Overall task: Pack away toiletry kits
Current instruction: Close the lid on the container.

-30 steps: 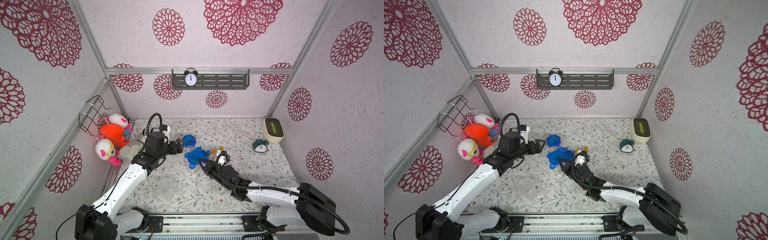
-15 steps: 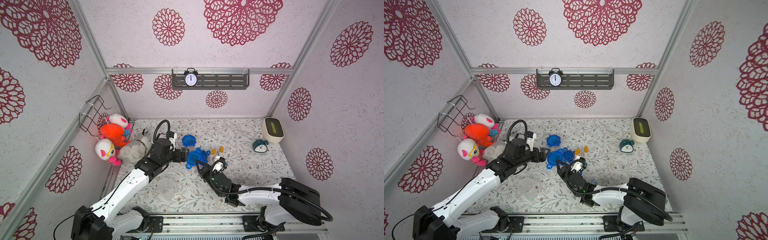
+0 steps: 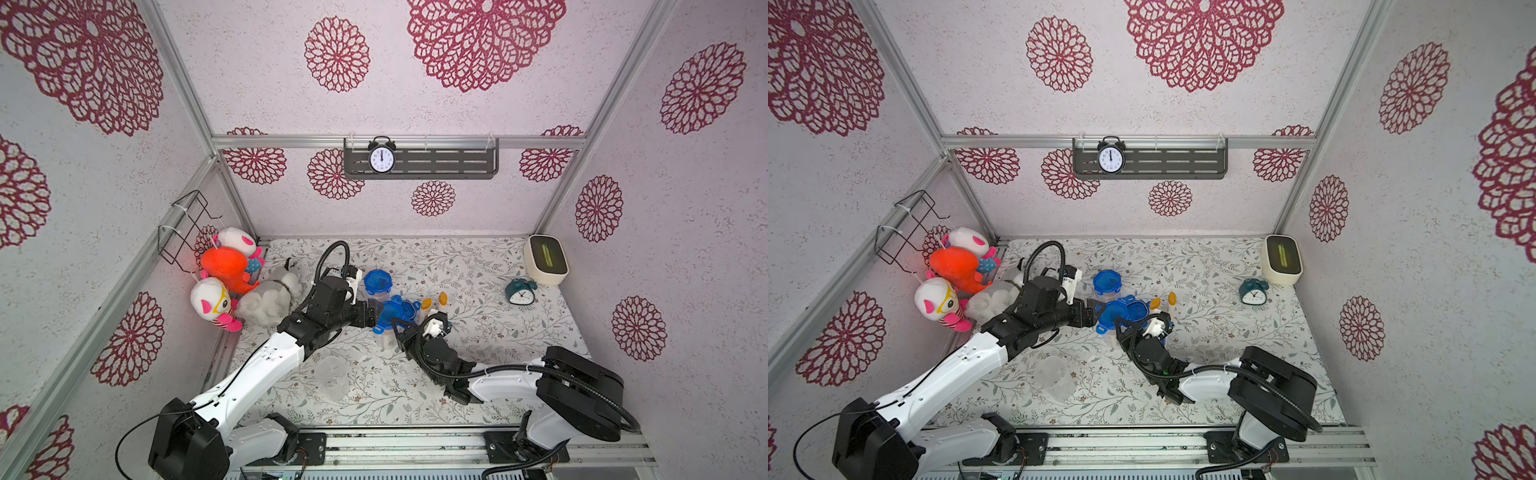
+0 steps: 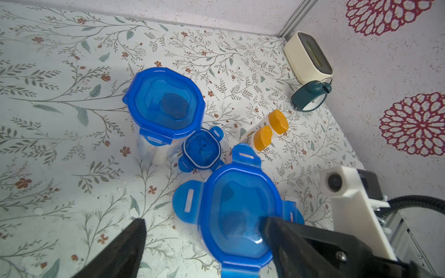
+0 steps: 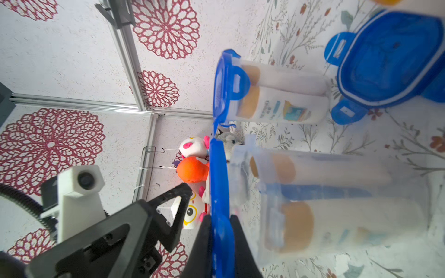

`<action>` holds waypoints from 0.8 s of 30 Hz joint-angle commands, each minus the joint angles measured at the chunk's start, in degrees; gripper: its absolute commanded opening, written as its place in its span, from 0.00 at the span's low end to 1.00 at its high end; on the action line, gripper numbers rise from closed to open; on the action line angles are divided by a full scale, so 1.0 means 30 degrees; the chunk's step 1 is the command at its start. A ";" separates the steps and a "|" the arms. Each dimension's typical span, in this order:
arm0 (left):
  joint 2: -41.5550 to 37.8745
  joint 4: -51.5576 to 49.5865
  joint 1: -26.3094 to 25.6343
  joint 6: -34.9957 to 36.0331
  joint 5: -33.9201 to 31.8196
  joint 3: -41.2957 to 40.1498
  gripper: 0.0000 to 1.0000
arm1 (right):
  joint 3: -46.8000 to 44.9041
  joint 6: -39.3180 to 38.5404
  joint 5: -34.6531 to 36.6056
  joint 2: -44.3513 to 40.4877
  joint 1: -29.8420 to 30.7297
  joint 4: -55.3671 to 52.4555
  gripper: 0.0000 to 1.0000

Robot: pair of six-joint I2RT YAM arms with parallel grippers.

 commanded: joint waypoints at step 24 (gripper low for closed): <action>0.3360 -0.1825 -0.0200 0.0751 0.0481 0.1687 0.41 | 0.0687 0.0086 -0.0424 -0.0174 -0.0208 0.0107 0.16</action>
